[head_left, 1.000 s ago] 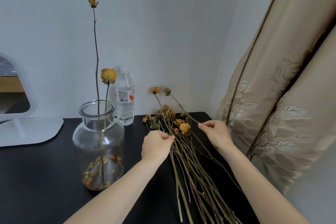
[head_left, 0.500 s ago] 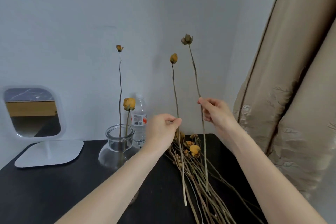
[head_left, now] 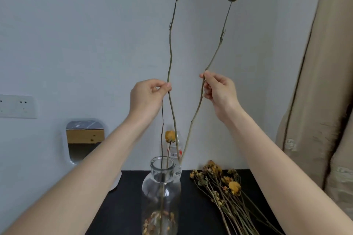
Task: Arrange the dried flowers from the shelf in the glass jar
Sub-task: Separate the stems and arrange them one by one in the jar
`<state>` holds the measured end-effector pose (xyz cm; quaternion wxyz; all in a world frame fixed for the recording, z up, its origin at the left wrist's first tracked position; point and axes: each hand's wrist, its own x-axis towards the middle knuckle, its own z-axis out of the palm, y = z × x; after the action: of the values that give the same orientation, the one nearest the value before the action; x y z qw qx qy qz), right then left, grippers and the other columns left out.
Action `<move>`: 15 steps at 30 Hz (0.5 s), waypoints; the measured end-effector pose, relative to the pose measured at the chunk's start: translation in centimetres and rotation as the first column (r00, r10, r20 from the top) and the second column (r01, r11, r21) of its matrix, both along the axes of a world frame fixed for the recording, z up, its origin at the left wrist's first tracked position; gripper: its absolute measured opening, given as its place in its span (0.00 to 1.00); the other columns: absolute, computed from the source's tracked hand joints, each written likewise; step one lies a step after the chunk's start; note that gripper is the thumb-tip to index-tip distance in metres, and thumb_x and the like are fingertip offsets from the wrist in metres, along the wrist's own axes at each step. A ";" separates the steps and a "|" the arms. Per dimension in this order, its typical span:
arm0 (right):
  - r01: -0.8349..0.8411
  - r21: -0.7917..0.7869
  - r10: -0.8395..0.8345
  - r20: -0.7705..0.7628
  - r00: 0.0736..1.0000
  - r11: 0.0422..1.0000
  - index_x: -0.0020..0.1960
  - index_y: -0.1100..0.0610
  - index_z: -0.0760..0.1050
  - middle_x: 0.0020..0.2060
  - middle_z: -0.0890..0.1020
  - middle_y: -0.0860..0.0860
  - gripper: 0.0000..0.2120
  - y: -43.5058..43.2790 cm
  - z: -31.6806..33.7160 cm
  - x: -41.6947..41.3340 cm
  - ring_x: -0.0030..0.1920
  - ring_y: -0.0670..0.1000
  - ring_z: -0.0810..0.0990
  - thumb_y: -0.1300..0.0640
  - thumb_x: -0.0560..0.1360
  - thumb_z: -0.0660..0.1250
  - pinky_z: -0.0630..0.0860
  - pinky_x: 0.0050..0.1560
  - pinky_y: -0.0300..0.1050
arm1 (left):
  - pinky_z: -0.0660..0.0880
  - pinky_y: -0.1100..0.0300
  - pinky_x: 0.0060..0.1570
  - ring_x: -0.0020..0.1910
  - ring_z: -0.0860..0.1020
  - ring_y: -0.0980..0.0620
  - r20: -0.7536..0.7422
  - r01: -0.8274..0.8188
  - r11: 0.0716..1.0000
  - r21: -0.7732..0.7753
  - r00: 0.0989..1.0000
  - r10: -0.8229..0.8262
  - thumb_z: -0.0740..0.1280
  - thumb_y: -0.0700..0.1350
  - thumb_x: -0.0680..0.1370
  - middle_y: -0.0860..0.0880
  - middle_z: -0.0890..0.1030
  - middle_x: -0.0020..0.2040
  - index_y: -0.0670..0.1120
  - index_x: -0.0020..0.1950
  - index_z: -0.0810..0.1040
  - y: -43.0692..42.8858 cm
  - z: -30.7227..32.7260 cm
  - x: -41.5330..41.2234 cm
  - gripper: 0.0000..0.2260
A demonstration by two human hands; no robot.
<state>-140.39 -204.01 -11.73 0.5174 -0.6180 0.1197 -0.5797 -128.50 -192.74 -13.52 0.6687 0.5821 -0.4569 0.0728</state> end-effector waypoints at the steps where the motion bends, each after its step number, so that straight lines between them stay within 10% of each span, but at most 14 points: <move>1: -0.006 -0.010 0.006 0.014 1.000 1.000 0.38 0.56 0.77 0.27 0.69 0.48 0.13 0.3 0.2 0.5 0.22 0.41 0.66 0.60 0.79 0.60 0.64 0.27 0.34 | 0.67 0.62 0.41 0.34 0.73 0.53 0.004 -0.021 1.000 -0.011 1.000 0.021 0.68 0.47 0.75 0.49 0.76 0.31 0.43 0.43 0.83 0.4 0.3 0.5 0.08; 15: 0.036 -0.134 -0.066 -0.224 0.972 0.990 0.39 0.53 0.78 0.28 0.73 0.47 0.12 1.0 -4.4 3.8 0.27 0.42 0.69 0.59 0.79 0.60 0.68 0.28 0.30 | 0.64 0.73 0.31 0.29 0.66 0.56 0.053 -0.107 0.990 0.092 0.993 0.102 0.66 0.48 0.76 0.54 0.69 0.27 0.49 0.43 0.83 0.0 -4.6 3.9 0.07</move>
<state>-136.54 -203.00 -16.17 0.4441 -0.7093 0.1567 -0.5245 -124.61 -192.72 -18.08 0.6244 0.6342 -0.4448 0.1001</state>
